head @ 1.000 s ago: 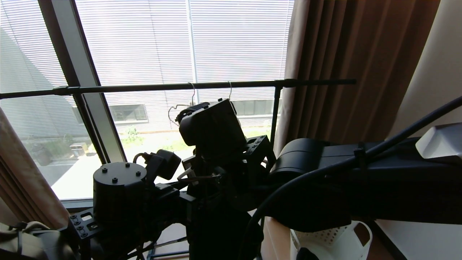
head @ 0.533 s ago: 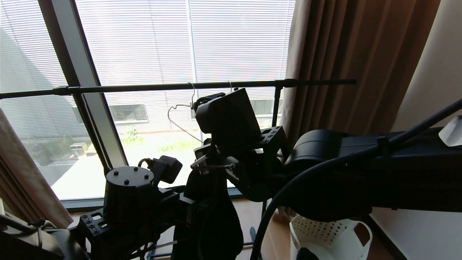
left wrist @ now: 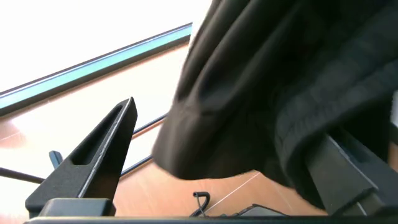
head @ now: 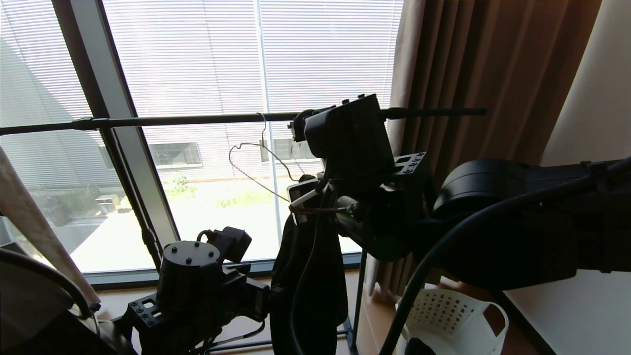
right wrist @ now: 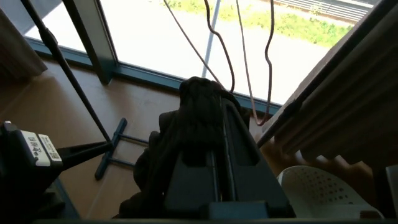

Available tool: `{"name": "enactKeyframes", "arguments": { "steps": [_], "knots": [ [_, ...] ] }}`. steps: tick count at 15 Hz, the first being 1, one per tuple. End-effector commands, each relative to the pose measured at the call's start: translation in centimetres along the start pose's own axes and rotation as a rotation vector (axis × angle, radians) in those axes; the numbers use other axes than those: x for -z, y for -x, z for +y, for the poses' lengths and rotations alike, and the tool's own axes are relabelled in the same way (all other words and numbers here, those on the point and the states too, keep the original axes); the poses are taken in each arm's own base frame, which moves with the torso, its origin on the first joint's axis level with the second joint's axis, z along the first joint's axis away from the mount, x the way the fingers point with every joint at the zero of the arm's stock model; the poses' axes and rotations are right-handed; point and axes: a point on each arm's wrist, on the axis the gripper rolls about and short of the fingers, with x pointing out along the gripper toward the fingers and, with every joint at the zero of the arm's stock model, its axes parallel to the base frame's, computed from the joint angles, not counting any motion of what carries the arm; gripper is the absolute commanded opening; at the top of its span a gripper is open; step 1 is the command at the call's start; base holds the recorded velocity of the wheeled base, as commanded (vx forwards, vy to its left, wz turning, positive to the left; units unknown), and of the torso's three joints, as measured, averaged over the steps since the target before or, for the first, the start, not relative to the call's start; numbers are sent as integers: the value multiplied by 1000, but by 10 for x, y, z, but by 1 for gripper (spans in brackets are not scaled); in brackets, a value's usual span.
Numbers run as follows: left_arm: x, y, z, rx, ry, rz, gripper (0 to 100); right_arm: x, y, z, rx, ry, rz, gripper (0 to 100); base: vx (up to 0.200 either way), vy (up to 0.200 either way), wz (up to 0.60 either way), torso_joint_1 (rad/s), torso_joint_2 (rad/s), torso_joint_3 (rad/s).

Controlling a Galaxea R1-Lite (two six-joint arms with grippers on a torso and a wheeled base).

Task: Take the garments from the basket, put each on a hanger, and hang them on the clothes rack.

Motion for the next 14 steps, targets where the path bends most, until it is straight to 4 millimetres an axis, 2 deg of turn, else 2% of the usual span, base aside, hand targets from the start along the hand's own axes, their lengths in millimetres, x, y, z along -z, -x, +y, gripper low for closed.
{"name": "enactKeyframes", "arguments": {
  "steps": [1, 5, 8, 9, 12, 13, 14],
  "knots": [
    [18, -15, -4, 3, -23, 61, 100, -5, 9, -8, 2, -13, -12, 0, 0, 0, 0, 0, 0, 0],
    [27, -13, -19, 51, -60, 92, 100, -13, 16, -12, 1, -43, -57, 0, 0, 0, 0, 0, 0, 0],
    [44, 8, -16, 21, -81, 140, 100, -21, 23, -34, 40, -73, -78, 0, 0, 0, 0, 0, 0, 0],
    [46, 17, -14, 22, -80, 116, 0, -18, 23, -39, 52, -75, -76, 0, 0, 0, 0, 0, 0, 0],
    [31, 53, -10, 37, -138, -17, 0, -1, 18, -62, 121, -82, -61, 0, 0, 0, 0, 0, 0, 0],
    [26, 58, -9, 35, -138, -45, 0, 3, 18, -66, 131, -80, -56, 0, 0, 0, 0, 0, 0, 0],
    [15, 68, -4, 16, -134, -101, 0, 15, 21, -75, 144, -75, -40, 0, 0, 0, 0, 0, 0, 0]
  ]
}}
